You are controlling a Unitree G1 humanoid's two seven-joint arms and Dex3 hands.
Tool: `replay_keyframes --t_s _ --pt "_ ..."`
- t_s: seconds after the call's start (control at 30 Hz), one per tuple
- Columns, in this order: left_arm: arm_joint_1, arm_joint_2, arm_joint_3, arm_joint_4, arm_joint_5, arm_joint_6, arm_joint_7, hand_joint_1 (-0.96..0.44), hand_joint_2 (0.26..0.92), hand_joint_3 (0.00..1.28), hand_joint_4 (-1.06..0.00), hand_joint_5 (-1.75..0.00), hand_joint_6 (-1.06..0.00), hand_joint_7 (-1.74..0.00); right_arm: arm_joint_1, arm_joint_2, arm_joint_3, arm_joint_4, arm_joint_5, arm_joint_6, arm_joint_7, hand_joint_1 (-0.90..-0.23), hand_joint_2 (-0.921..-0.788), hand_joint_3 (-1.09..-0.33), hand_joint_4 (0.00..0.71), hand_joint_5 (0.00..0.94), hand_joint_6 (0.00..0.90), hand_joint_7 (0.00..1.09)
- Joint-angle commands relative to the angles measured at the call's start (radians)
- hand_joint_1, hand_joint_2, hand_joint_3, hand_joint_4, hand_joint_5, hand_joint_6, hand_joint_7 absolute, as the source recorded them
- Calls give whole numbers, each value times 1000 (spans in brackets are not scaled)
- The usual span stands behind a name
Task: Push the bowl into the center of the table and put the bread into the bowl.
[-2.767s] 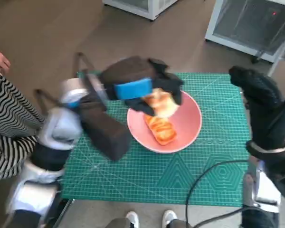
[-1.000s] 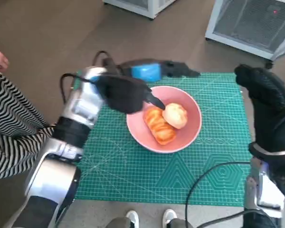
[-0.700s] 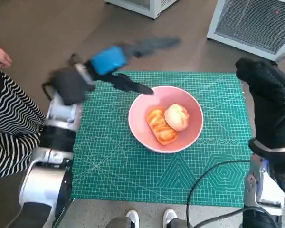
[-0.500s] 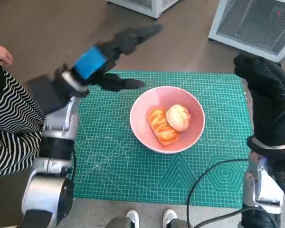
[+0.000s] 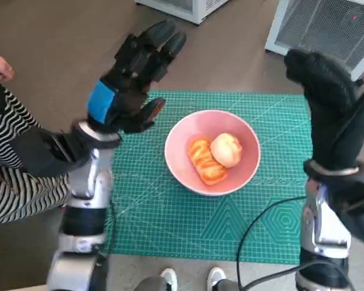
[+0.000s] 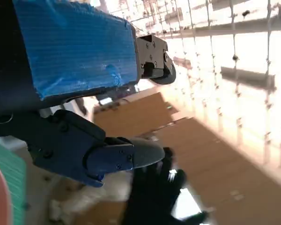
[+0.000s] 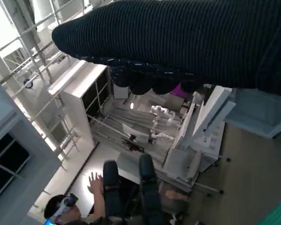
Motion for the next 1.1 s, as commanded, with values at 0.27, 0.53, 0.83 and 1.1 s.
replay_keyframes --t_s 0.27,0.53,0.83,1.1 --pt "16 -19 -1 10 1 -49 -16 -772 921 442 -125 -6 1 -389 -42 -7 1 94 7 -10 22 -736 -921 -722 163 6 62 570" --pt "5 -20 -14 43 24 -98 -37 -760 921 435 -92 -1 1 -347 -48 -14 -8 97 20 12 30 -732 -921 -721 164 6 63 568" --pt "-4 -25 -26 66 58 -135 -25 -742 921 455 -80 -1 1 -385 -36 -18 -11 77 7 25 20 -727 -921 -720 163 4 62 566" --pt "-7 -38 -35 66 92 -148 13 -727 921 486 -65 -2 1 -383 -28 -19 -15 71 10 27 19 -726 -921 -714 163 3 62 563"
